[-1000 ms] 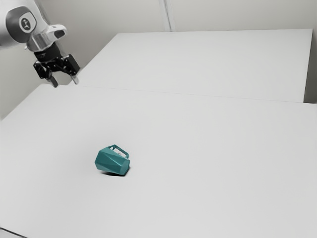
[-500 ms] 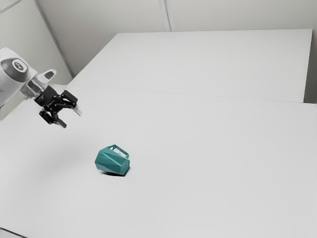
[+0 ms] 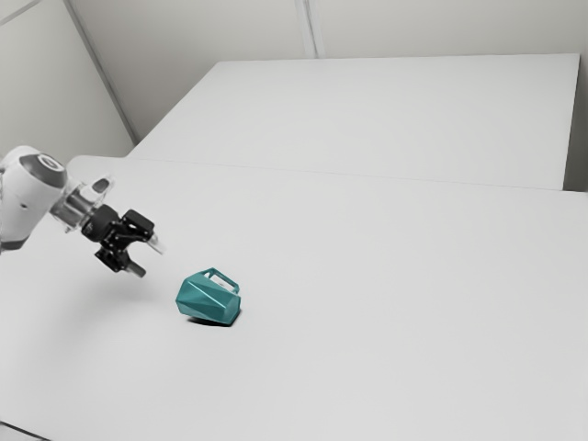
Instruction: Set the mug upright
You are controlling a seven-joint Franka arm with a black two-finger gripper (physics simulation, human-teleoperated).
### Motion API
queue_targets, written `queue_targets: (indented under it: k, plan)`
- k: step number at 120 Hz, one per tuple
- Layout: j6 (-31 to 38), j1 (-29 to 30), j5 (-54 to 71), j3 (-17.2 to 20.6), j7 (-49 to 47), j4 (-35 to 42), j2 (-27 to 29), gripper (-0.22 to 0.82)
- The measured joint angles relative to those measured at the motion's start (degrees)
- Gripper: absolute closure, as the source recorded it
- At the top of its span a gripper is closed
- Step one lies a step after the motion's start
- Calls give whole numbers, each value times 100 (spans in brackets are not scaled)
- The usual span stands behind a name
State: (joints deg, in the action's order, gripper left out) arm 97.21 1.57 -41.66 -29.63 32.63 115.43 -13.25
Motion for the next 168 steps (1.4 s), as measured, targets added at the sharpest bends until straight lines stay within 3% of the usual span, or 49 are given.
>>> queue_targets:
  k: [64, 149, 168]
  plan:
    - [93, -215, -1125, 166, 1280, 109, -497, 2]
    - [489, -460, -1414, 217, 2013, 983, -34, 6]
    - [552, -476, -1434, 217, 2091, 1008, -30, 14]
